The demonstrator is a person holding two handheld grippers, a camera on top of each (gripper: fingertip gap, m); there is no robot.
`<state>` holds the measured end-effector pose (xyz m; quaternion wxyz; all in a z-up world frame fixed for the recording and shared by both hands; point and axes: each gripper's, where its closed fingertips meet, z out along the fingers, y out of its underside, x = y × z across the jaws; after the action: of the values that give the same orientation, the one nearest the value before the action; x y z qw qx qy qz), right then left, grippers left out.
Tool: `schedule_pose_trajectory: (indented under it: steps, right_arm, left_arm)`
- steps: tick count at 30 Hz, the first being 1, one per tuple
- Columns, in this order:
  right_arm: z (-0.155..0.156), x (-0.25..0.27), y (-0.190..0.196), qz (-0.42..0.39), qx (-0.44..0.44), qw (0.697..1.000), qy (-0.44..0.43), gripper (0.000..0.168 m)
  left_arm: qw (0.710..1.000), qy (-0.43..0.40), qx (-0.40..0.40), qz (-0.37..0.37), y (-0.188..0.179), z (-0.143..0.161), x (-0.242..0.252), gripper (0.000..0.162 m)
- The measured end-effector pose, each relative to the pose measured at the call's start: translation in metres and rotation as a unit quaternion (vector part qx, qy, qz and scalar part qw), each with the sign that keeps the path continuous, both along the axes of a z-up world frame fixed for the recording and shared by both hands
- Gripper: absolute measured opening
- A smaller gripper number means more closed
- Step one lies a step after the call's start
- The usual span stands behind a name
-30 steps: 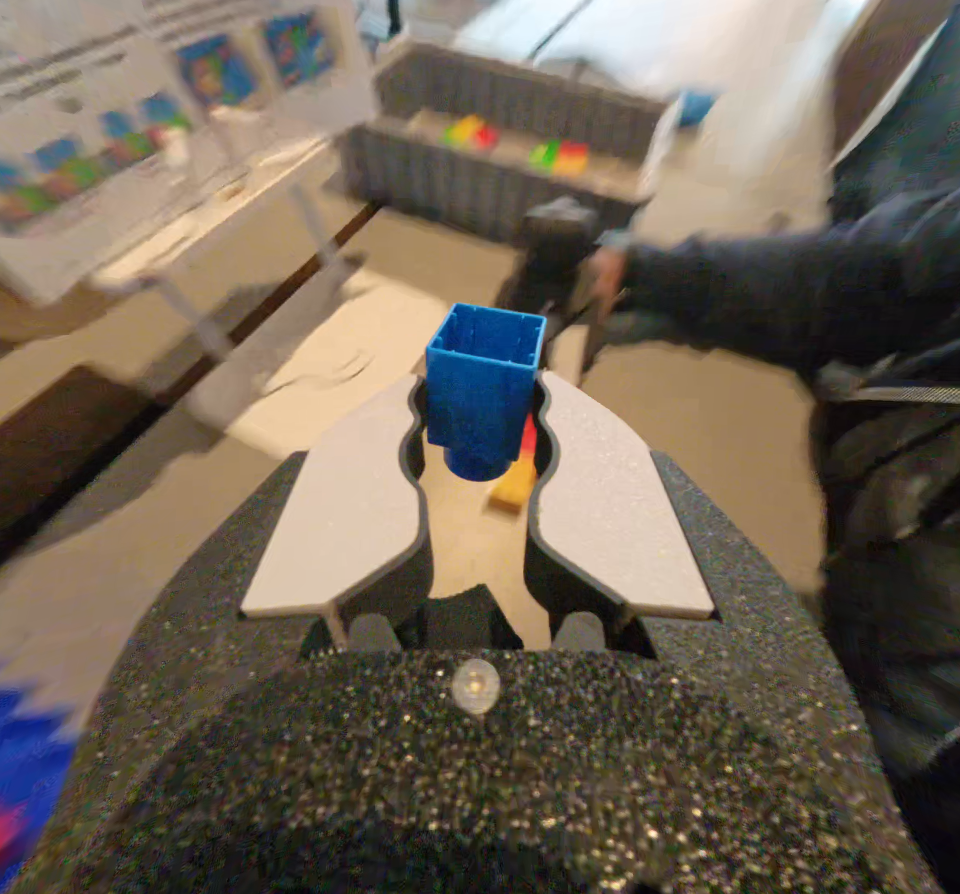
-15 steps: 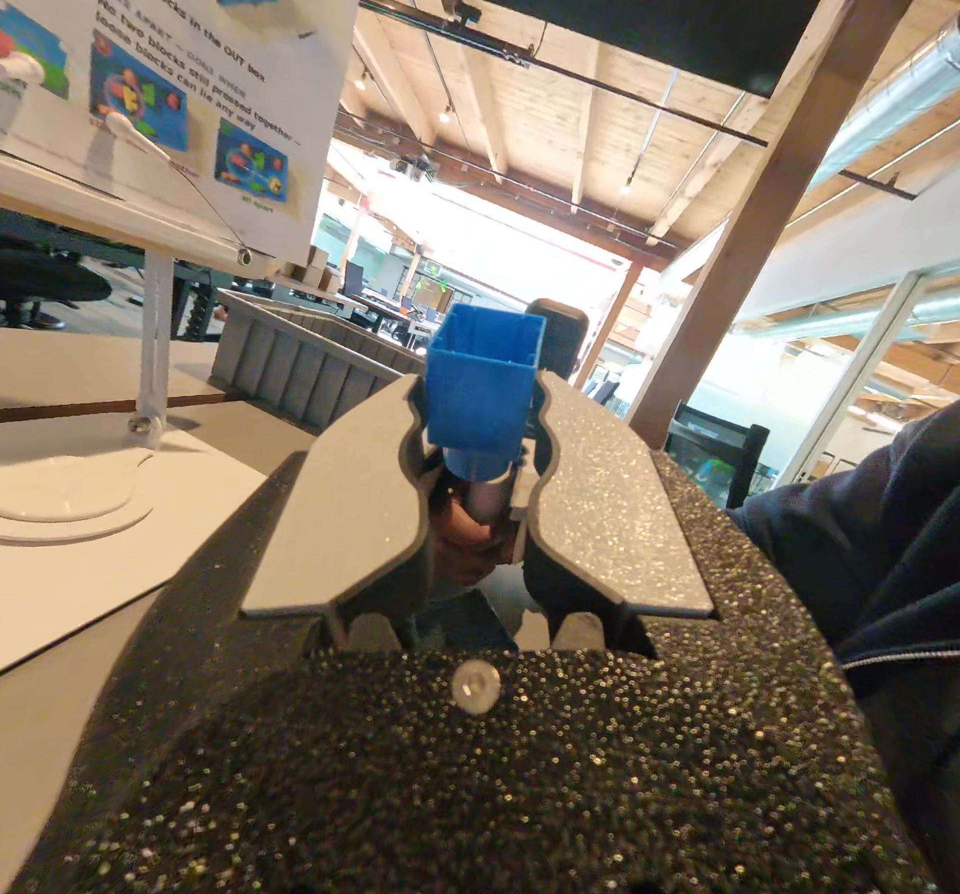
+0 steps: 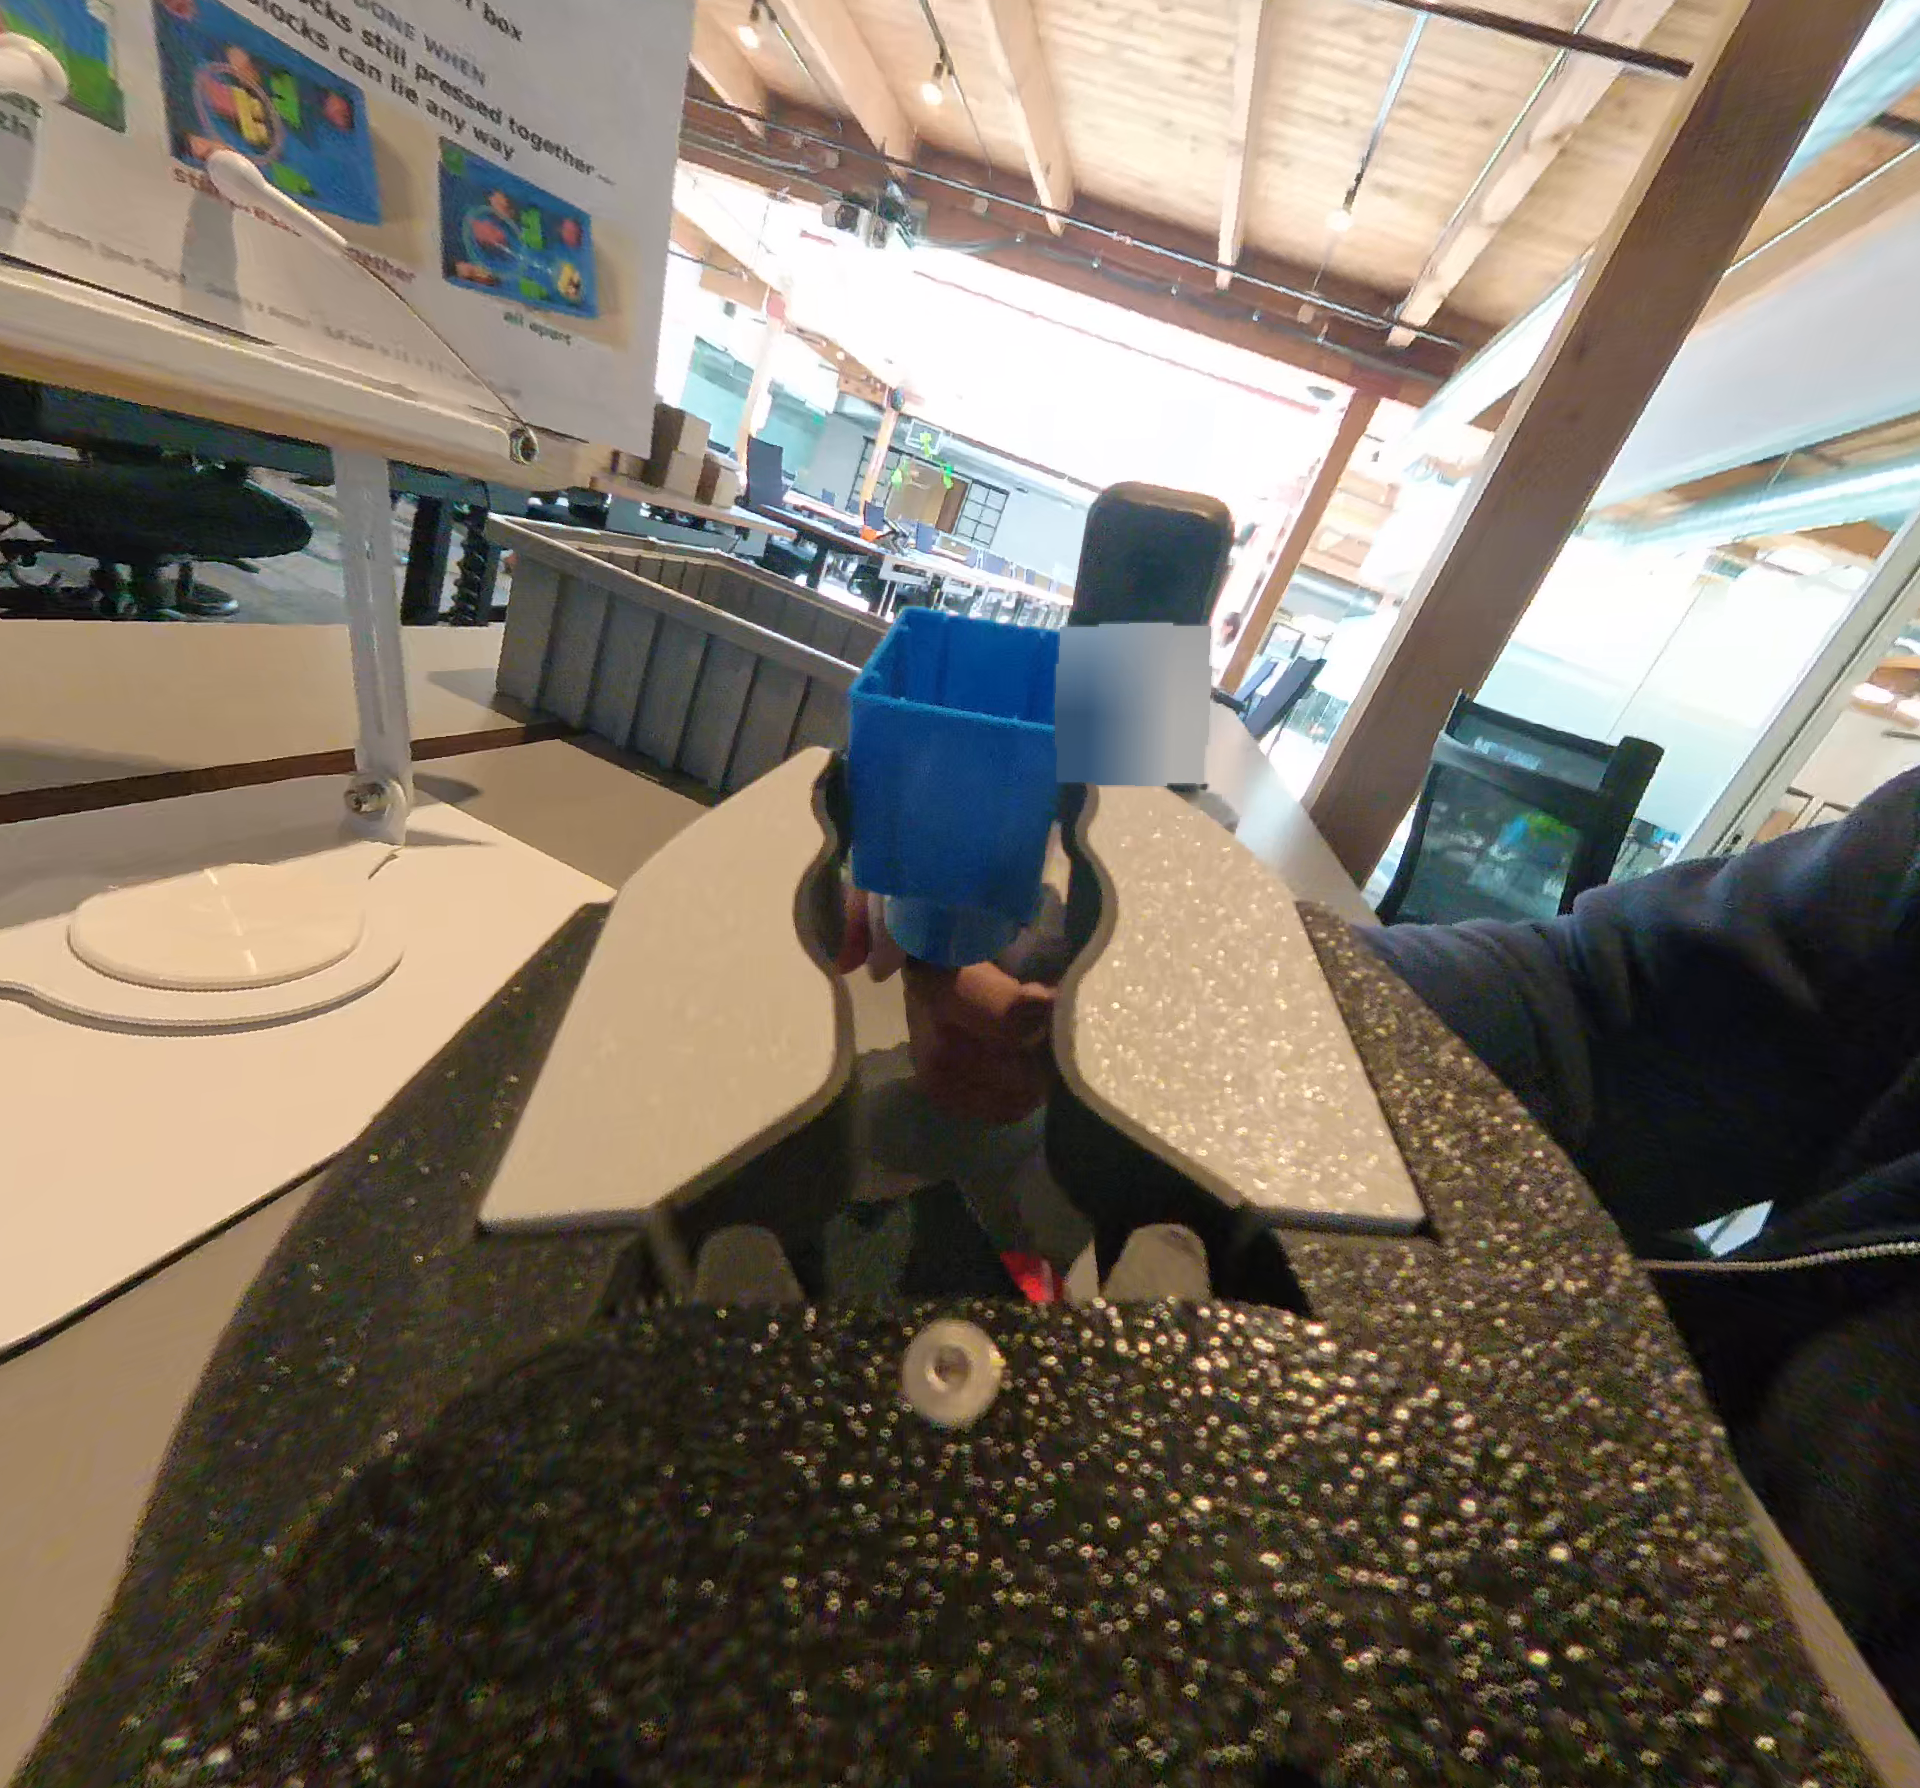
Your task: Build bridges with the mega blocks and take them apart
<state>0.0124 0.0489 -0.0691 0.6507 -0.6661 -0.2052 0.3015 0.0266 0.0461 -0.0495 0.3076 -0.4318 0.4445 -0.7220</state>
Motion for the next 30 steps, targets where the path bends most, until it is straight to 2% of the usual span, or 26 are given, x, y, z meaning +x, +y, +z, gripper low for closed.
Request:
schedule_pose_trajectory:
  steps: [8,12,16,20,24,30]
  right_arm:
    - [-0.005,-0.002,-0.003,0.016,-0.023,0.998,-0.05,0.027]
    - [-0.008,0.0,-0.009,0.03,-0.039,0.993,-0.11,0.027]
    - [-0.024,-0.003,-0.017,0.052,-0.064,0.971,-0.222,0.027]
    - [-0.046,-0.008,-0.022,0.06,-0.091,0.937,-0.332,0.027]
    - [-0.054,-0.018,-0.026,0.077,-0.098,0.924,-0.361,0.027]
    - [-0.062,-0.019,-0.028,0.081,-0.108,0.915,-0.381,0.028]
  left_arm:
    - [0.999,0.017,0.038,-0.008,-0.003,-0.004,-0.001,0.039]
    - [0.993,0.039,0.108,-0.001,0.005,-0.005,-0.012,0.048]
    - [0.975,0.072,0.208,-0.025,-0.001,-0.013,-0.027,0.048]
    - [0.942,0.115,0.309,-0.061,-0.018,-0.035,-0.035,0.047]
    - [0.919,0.154,0.354,-0.079,-0.021,-0.057,-0.038,0.042]
    - [0.907,0.186,0.366,-0.092,-0.021,-0.071,-0.042,0.036]
